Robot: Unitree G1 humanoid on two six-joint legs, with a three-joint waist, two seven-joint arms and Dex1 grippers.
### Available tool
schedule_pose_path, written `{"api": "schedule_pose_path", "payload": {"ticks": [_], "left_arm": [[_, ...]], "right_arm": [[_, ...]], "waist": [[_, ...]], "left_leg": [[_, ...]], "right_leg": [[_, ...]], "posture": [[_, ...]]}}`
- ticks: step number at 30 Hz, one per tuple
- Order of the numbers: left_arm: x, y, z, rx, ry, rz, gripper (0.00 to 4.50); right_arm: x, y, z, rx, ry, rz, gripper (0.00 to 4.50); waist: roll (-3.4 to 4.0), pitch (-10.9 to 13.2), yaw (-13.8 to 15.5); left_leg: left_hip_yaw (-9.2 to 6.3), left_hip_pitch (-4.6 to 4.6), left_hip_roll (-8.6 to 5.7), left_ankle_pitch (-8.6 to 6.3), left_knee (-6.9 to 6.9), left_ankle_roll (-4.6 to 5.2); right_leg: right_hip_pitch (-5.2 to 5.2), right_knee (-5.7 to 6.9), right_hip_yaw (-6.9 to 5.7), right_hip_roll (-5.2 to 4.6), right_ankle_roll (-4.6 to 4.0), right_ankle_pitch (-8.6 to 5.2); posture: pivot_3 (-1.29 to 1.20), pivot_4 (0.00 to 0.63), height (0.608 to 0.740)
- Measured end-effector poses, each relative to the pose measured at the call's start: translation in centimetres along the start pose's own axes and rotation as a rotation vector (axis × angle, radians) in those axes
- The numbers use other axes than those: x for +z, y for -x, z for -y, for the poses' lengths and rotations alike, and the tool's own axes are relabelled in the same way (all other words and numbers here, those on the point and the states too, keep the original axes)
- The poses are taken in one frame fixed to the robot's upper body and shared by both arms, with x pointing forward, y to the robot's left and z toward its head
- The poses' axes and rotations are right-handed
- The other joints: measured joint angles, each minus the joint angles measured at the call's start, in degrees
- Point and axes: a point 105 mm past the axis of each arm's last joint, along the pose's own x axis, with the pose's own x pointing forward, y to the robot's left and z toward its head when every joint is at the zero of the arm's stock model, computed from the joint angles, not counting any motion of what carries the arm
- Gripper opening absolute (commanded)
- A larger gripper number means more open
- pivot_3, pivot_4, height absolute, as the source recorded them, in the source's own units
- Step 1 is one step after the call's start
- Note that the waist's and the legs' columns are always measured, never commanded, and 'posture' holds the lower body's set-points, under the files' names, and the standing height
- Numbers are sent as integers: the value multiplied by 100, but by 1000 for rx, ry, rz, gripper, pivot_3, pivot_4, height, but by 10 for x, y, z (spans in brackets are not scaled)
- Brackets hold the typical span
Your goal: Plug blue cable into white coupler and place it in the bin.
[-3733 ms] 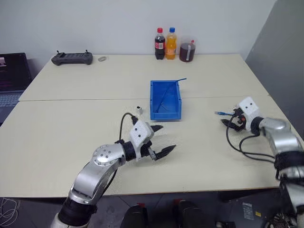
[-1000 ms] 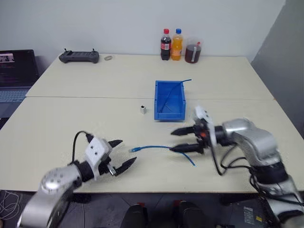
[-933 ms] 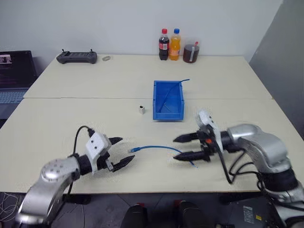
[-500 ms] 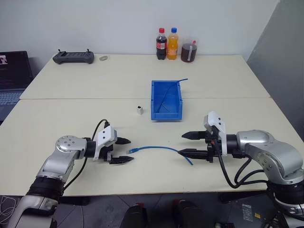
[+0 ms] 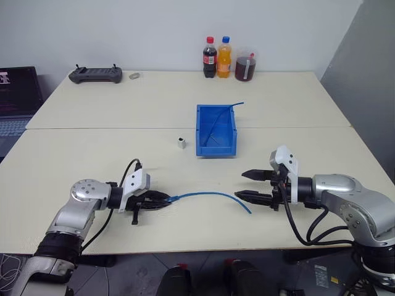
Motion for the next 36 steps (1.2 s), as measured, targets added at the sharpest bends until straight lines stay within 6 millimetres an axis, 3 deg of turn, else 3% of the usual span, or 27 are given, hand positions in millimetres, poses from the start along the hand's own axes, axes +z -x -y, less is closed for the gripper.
{"api": "schedule_pose_path", "payload": {"ticks": [4,6,9,12,15,20,24,27,33,36], "left_arm": [[1,1,0,22,36,3,237],[10,-6,-2,58,88,41,237],[60,-29,-1,84,223,264,237],[124,-40,0,107,348,532,237],[154,-39,8,89,437,637,237],[160,-38,25,-27,617,670,237],[158,-37,29,-58,659,656,237],[160,-36,27,-59,681,669,237],[177,-44,38,-155,694,701,237],[179,-45,41,-173,703,702,237]], "right_arm": [[2,0,6,-23,-3,14,3764],[3,-1,7,-33,-16,33,3764],[11,-3,6,-34,-82,108,3764],[20,1,6,-19,-200,193,3764],[27,8,8,-2,-288,241,3764],[28,19,15,44,-453,283,3764],[43,24,5,223,-556,335,3764],[44,26,-1,297,-595,317,3764],[52,-8,-16,355,-565,285,3764],[55,-11,-14,337,-550,298,3764]], "waist": [[0,0,5],[1,1,16],[-13,3,87],[-18,1,98],[-15,-1,44],[-13,0,7],[-13,1,23],[-13,1,55],[-13,1,51],[-13,1,59]], "left_leg": [[-1,0,0,0,0,0],[-2,-4,0,0,3,0],[-15,-16,-1,0,12,0],[-23,-14,-7,0,15,0],[-23,5,-8,0,6,-1],[-26,9,-4,4,5,-7],[-26,9,-8,5,6,-8],[-26,6,-11,5,6,-8],[-27,4,-9,6,6,-9],[-28,2,-10,6,5,-10]], "right_leg": [[0,1,-1,0,0,0],[-1,2,-1,-1,1,0],[2,1,-10,-6,6,3],[12,0,-17,-17,12,4],[25,-1,-12,-13,11,4],[24,3,-10,-1,9,3],[26,1,-10,0,9,3],[27,-5,-9,0,9,3],[26,-6,-9,-1,11,3],[26,-12,-10,-1,10,3]], "posture": [[0,150,740],[0,150,740],[0,150,740],[0,150,740],[0,150,740],[0,150,740],[0,150,740],[0,150,740],[0,150,740],[0,150,740]]}}
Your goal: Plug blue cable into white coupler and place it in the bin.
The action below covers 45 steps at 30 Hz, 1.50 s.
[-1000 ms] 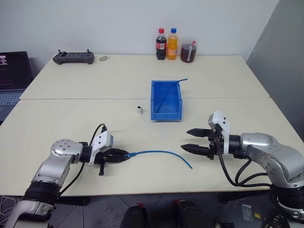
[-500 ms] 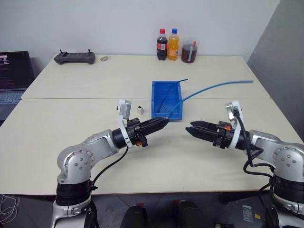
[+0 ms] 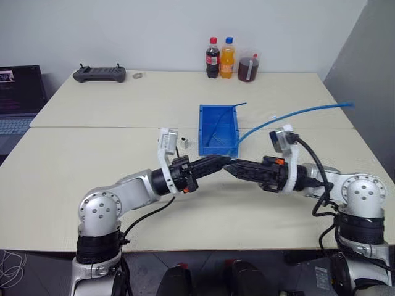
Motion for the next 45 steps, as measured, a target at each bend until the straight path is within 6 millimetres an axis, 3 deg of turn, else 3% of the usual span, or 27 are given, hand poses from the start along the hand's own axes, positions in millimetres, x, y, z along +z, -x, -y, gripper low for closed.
{"api": "schedule_pose_path", "payload": {"ticks": [8,18,31,35,40,41,45], "left_arm": [[-8,10,-2,28,34,-28,237],[-8,6,0,15,34,-21,237],[-11,12,-2,50,30,-18,237],[-12,13,-2,55,30,-24,237],[-11,14,-1,54,19,-26,237],[-11,14,0,52,16,-28,237],[-13,12,1,45,18,-37,237]], "right_arm": [[6,11,3,-42,25,-8,3764],[3,6,1,-20,17,-14,3764],[6,9,4,-11,-6,4,730],[6,9,3,-2,-7,5,170],[6,9,2,6,-9,6,123],[6,9,1,10,-10,5,809],[5,9,-1,22,-18,-4,1602]], "waist": [[1,1,0],[1,1,1],[2,2,1],[2,2,1],[2,2,1],[2,2,1],[2,2,1]], "left_leg": [[0,0,-1,0,0,1],[0,-2,-1,0,-3,1],[0,-5,0,-1,-9,1],[0,-6,0,-1,-10,1],[0,-6,0,-1,-12,1],[0,-7,0,-1,-12,1],[0,-7,0,-1,-13,1]], "right_leg": [[0,-3,0,-1,0,0],[0,-11,0,-1,0,0],[0,-24,0,-1,1,0],[1,-27,-1,-1,1,0],[1,-31,0,-1,1,0],[1,-32,0,-1,1,0],[1,-34,0,-1,2,0]], "posture": [[0,150,740],[0,150,740],[0,150,740],[0,150,740],[0,150,740],[0,150,740],[0,150,740]]}}
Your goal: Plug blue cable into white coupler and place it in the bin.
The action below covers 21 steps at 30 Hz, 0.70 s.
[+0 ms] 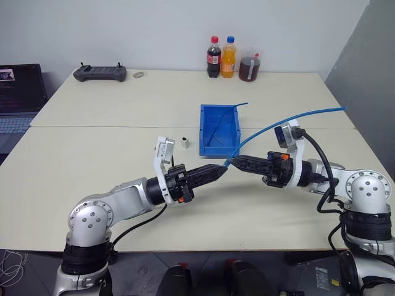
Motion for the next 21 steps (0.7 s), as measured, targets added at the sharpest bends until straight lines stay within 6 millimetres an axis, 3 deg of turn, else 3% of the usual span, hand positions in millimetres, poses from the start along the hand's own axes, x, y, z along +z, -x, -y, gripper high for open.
{"api": "schedule_pose_path", "payload": {"ticks": [7,8,14,21], "left_arm": [[-1,0,0,2,-1,-7,237],[-1,0,0,2,-1,-8,237],[-1,0,1,0,-4,-12,237],[-1,0,1,-5,-9,-12,237]], "right_arm": [[-2,-3,1,-5,3,-16,1602],[-2,-3,1,-6,6,-14,1223],[-1,-3,1,-8,7,-12,105],[-1,-2,0,-2,9,-14,99]], "waist": [[0,0,1],[0,0,1],[1,1,1],[1,1,1]], "left_leg": [[0,-1,0,0,-1,0],[0,-1,0,0,-1,0],[0,-1,1,0,-2,0],[0,-3,1,0,-5,0]], "right_leg": [[0,-3,0,0,1,0],[0,-3,0,0,1,0],[0,-7,0,0,1,0],[0,-12,0,0,1,0]], "posture": [[0,150,740],[0,150,740],[0,150,740],[0,150,740]]}}
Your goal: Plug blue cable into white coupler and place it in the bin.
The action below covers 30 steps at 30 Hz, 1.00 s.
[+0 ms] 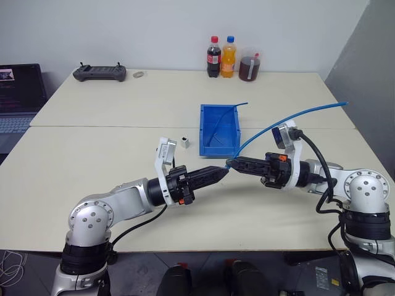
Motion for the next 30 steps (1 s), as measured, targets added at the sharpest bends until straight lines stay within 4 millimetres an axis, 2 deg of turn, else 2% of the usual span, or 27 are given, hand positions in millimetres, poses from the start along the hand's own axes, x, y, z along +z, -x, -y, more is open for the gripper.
{"api": "schedule_pose_path", "payload": {"ticks": [2,3,10,20,24,26,28,30], "left_arm": [[-1,-1,0,13,-35,-2,942],[-1,-1,0,15,-40,-3,1022],[-3,6,1,3,-31,-13,2434],[-8,32,11,29,-32,-18,4487],[-6,37,18,38,-75,-11,4487],[-11,45,12,114,-145,-57,4487],[-20,60,-5,257,-232,-128,4487],[-24,81,-41,513,-360,-137,4487]], "right_arm": [[0,1,1,-6,3,-4,99],[0,0,1,-5,3,-5,99],[1,-2,1,-8,7,-9,99],[6,9,11,-76,28,-4,99],[7,11,14,-92,44,1,99],[6,12,15,-95,47,2,99],[7,15,18,-114,52,8,99],[8,16,20,-123,57,19,99]], "waist": [[0,0,1],[1,0,0],[2,1,0],[4,5,-2],[6,7,-1],[8,9,-8],[20,15,-18],[37,26,0]], "left_leg": [[0,-1,0,0,-2,0],[0,-1,0,0,-3,0],[0,-4,3,0,-5,0],[1,-5,6,-1,-6,1],[1,-4,5,-1,-7,1],[2,-4,7,-1,-9,1],[13,6,3,0,-23,0],[22,13,1,0,-34,0]], "right_leg": [[0,-6,0,0,0,0],[0,-8,0,0,1,1],[1,-21,-1,0,2,1],[1,-25,-1,0,2,1],[1,-26,-1,0,3,1],[0,-28,-1,1,2,1],[0,-30,10,2,0,0],[0,-35,18,0,0,0]], "posture": [[0,150,740],[0,150,740],[0,150,740],[0,150,740],[0,150,740],[0,150,740],[0,150,740],[0,150,740]]}}
